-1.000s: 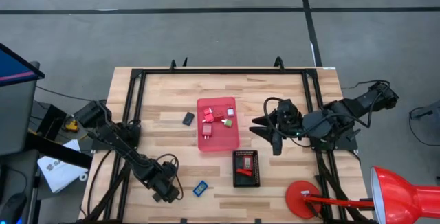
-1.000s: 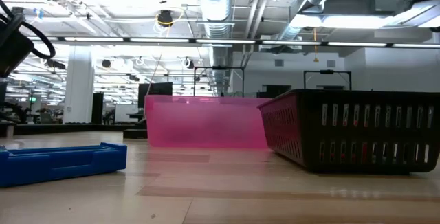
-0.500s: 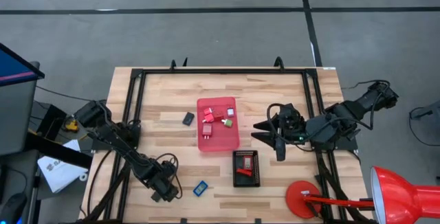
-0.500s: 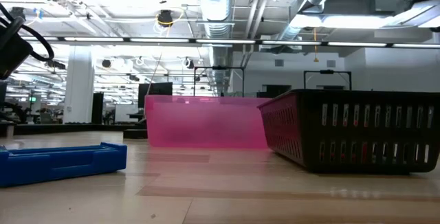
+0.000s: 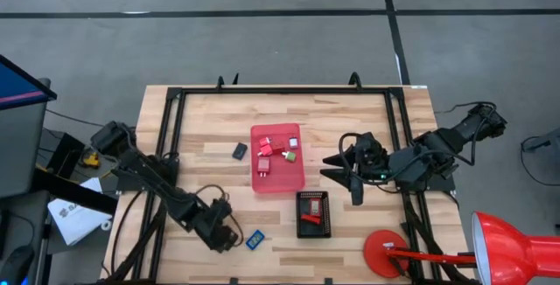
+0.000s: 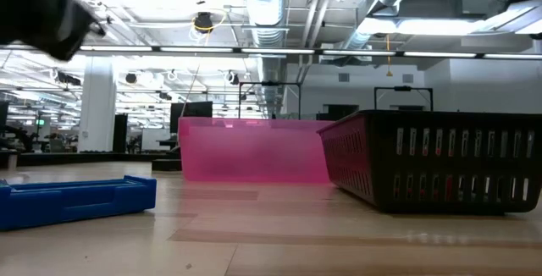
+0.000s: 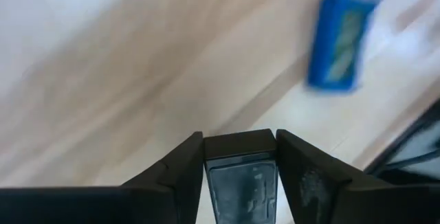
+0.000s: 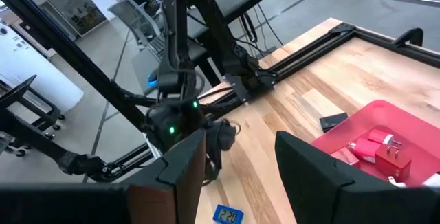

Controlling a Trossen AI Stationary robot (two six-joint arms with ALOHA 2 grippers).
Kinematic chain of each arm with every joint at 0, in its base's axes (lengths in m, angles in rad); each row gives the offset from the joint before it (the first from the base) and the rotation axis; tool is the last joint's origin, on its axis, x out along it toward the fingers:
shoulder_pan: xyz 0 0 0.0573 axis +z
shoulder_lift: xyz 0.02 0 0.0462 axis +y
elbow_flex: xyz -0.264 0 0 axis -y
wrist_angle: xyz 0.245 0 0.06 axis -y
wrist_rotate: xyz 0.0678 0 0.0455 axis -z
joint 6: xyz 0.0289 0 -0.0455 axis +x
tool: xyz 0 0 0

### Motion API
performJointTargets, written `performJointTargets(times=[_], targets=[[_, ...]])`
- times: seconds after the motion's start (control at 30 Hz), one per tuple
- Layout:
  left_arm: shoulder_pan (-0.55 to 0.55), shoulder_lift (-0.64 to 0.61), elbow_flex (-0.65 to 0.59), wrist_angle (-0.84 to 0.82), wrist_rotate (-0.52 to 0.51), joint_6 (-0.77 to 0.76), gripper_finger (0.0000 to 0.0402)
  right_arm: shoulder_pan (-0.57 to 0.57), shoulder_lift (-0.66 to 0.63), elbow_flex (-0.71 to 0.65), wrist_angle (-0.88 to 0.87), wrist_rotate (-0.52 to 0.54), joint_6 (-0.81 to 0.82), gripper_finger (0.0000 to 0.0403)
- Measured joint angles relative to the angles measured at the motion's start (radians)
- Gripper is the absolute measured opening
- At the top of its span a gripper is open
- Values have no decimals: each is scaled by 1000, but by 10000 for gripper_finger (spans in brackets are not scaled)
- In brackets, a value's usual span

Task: Pick & Place Office items
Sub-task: Put the bottom black digital timer into the black bin

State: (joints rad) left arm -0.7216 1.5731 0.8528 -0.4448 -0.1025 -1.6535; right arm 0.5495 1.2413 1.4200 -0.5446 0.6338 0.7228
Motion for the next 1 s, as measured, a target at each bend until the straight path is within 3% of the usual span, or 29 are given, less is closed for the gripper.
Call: performJointTargets(times=[0.17,0.33,0.47,0.6,0.8,1.0], targets=[[77,-110,2,66,-182,80,160,0,0,0,-2,0,0,170],[197,-166,2,292,-283,317,167,0,0,0,-5,0,0,170],[288,-146,2,570,-284,534,160,19,-4,0,-8,13,0,170],[348,-77,3,718,-267,624,160,53,-26,0,-29,76,5,170],[377,87,29,882,-206,648,164,114,-79,-1,-34,198,8,170],[406,230,174,917,-173,747,163,165,-117,0,-57,284,3,170]])
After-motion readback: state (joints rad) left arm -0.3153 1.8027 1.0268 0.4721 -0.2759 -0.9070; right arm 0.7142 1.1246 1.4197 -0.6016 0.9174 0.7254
